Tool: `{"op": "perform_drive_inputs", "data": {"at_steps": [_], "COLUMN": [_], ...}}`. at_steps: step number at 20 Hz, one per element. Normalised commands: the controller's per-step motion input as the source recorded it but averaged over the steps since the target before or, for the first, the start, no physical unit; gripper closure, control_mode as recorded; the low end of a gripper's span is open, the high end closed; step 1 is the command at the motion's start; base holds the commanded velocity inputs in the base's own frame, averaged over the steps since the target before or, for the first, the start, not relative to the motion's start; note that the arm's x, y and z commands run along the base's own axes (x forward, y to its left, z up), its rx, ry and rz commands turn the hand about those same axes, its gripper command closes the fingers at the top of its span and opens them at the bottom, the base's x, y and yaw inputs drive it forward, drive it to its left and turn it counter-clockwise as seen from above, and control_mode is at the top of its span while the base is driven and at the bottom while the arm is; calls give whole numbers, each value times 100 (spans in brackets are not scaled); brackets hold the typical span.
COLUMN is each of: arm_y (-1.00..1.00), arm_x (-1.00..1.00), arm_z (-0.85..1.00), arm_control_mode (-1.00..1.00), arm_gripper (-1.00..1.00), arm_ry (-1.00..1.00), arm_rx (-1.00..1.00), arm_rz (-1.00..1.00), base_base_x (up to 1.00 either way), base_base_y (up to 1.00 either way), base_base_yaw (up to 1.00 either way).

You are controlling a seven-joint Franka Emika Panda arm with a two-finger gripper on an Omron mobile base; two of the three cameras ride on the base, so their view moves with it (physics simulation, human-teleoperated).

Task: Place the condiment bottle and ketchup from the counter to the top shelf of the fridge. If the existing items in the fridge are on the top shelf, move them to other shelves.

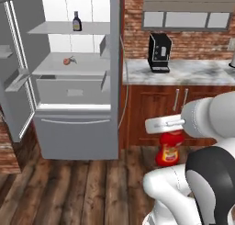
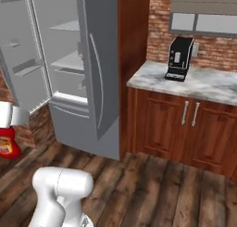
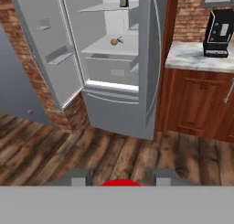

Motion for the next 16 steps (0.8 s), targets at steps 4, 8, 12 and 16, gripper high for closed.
{"op": "perform_drive_inputs", "data": {"at_steps": [4, 8, 12, 16], "arm_y": [0, 0, 0, 0], "arm_x": [0, 0, 0, 0], "arm_z": [0, 0, 0, 0], "arm_control_mode": [100, 100, 100, 100], "arm_gripper": [100, 100, 100, 100], "arm_ry": [0, 0, 0, 0], "arm_rx": [0, 0, 0, 0], "arm_rz": [0, 0, 0, 0], "base_base_x": [21, 80, 96, 96], "base_base_y": [100, 90, 49, 16], "base_base_yaw": [0, -1, -9, -12]}}
